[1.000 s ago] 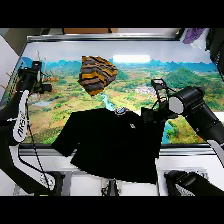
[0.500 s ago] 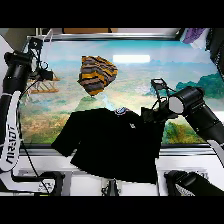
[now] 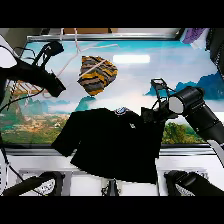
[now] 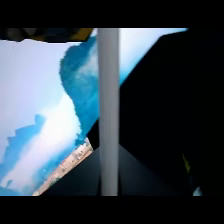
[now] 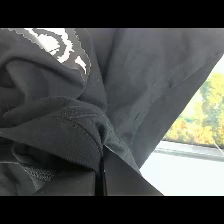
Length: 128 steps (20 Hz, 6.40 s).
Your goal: Fold the clothes and pants, and hang the long-sleeved shirts on hangers.
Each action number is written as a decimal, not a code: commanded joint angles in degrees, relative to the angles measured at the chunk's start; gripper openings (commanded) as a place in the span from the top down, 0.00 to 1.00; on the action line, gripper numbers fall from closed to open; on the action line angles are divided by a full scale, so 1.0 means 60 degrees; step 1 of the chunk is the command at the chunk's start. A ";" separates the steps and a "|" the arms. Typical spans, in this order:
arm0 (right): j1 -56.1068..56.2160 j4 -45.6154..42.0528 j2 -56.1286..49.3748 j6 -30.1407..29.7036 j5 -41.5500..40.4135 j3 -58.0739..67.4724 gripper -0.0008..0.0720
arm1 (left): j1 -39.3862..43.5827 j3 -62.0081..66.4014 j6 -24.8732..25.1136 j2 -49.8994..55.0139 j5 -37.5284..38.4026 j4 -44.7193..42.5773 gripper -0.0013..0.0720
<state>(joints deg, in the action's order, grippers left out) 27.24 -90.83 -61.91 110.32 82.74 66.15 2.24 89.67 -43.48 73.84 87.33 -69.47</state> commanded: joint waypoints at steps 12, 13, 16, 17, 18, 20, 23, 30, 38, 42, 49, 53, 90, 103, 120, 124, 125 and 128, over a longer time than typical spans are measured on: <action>0.0007 0.0007 -0.0004 0.0004 0.0000 -0.0004 0.96 | -0.1858 -0.5938 0.5362 -0.3927 0.1439 0.2182 0.94; 0.0007 0.0004 -0.0004 0.0004 0.0000 -0.0004 0.96 | -0.1858 -0.6204 0.5359 -0.4200 0.1443 0.2182 0.94; 0.0007 0.0004 -0.0004 0.0004 0.0000 -0.0004 0.96 | -0.1858 -0.7016 0.5351 -0.4896 0.1413 0.2208 0.94; 0.0007 0.0004 -0.0004 0.0004 0.0000 -0.0004 0.96 | -0.1858 -0.7235 0.5351 -0.5060 0.1399 0.2306 0.94; 0.0007 0.0004 -0.0004 0.0004 0.0000 -0.0004 0.96 | -0.1800 -0.7446 0.5293 -0.5176 0.1341 0.2371 0.94; 0.0007 0.0004 -0.0004 0.0004 0.0000 -0.0004 0.96 | -0.1366 -0.7737 0.4980 -0.5184 0.1209 0.2266 0.94; 0.0007 0.0004 -0.0004 0.0004 0.0000 -0.0004 0.96 | -0.0408 -0.7825 0.4918 -0.4696 0.0874 0.2259 0.94; 0.0007 0.0004 -0.0004 0.0004 0.0000 -0.0004 0.96 | 0.0266 -0.7807 0.4317 -0.3592 -0.0849 0.2262 0.95; 0.0007 0.0004 -0.0004 0.0004 0.0000 -0.0004 0.96 | 0.0266 -0.7810 0.4513 -0.3213 -0.0765 0.2295 0.94; 0.0007 0.0004 -0.0004 0.0004 0.0000 -0.0004 0.96 | 0.0914 -0.7810 0.4717 -0.3209 -0.0849 0.2324 0.95; 0.0000 -0.0087 0.0007 -0.1424 0.0036 0.0178 0.96 | 0.1792 -0.7810 0.4411 -0.3209 -0.2237 0.2331 0.94; 0.0000 -0.0277 0.0004 -0.2095 0.0353 0.0976 0.97 | 0.1792 -0.7807 0.4401 -0.3209 -0.2506 0.2361 0.94; -0.0004 -0.1013 0.0477 -0.1727 0.1432 0.1082 0.97 | 0.1770 -0.6011 0.3872 -0.1523 -0.2845 0.1308 0.95; -0.0004 -0.1847 0.0590 -0.0656 0.0361 0.1078 0.97 | 0.2401 -0.6014 0.3836 -0.1887 -0.2583 0.1333 0.95; 0.0000 -0.1727 0.0594 -0.0229 0.0357 0.1078 0.97 | 0.1056 -0.8189 0.4987 -0.4790 -0.1920 0.1366 0.95; 0.0000 -0.1647 0.0594 -0.0233 0.0361 0.1078 0.97 | 0.1566 -0.7318 0.4743 -0.3603 -0.2473 0.1362 0.95; 0.0000 -0.1647 0.0594 -0.0233 0.0368 0.1078 0.97 | 0.1657 -0.7020 0.4739 -0.3275 -0.2444 0.1362 0.95; 0.0000 -0.1650 0.0594 -0.0244 0.0554 0.1078 0.97 | 0.1694 -0.6211 0.4492 -0.2565 -0.2397 0.1355 0.95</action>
<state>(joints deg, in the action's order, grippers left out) 27.22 -100.79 -58.41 108.92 85.21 72.58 11.64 48.36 -15.27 54.48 73.38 -61.25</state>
